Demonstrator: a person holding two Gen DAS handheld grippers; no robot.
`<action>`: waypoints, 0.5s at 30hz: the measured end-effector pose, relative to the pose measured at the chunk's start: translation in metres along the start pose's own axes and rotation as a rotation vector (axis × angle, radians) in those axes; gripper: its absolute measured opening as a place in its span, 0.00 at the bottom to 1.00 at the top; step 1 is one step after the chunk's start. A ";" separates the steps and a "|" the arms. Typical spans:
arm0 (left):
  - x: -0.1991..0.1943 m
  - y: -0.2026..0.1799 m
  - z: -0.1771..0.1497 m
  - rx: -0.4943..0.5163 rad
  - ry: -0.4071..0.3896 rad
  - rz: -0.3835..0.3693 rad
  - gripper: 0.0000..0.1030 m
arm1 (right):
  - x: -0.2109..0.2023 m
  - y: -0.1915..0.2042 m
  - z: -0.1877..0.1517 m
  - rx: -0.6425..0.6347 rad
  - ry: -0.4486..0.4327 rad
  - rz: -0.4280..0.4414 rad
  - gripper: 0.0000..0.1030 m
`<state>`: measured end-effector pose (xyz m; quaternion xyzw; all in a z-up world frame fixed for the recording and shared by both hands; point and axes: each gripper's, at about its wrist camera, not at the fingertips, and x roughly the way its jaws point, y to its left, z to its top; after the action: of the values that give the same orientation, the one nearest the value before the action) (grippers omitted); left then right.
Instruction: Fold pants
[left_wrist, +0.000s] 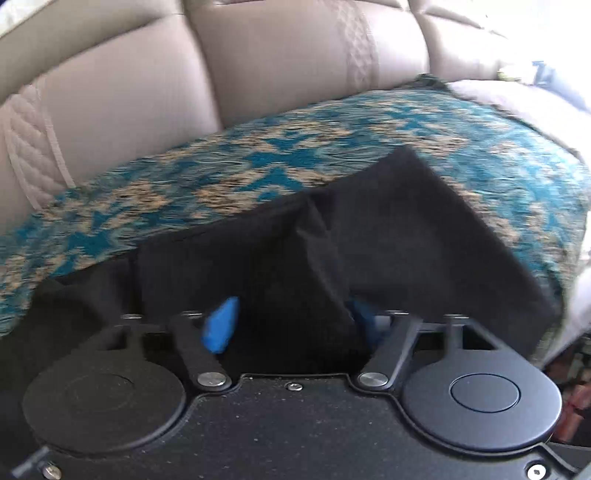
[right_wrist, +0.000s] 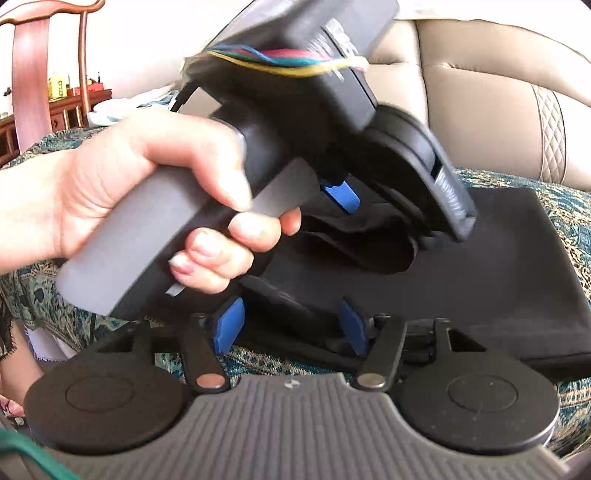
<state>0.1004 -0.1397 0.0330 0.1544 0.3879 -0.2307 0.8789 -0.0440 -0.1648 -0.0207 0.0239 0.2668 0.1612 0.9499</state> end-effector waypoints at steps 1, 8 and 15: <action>0.000 0.005 0.001 -0.025 -0.008 -0.005 0.34 | -0.001 0.000 0.001 0.003 -0.001 0.006 0.70; -0.003 0.047 0.012 -0.143 -0.038 0.072 0.24 | -0.004 -0.007 0.002 0.022 -0.004 0.033 0.71; 0.000 0.071 0.016 -0.167 -0.034 0.146 0.24 | -0.008 -0.011 0.001 0.035 -0.004 0.059 0.71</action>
<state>0.1474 -0.0867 0.0499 0.1043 0.3784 -0.1357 0.9097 -0.0466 -0.1782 -0.0171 0.0487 0.2670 0.1843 0.9447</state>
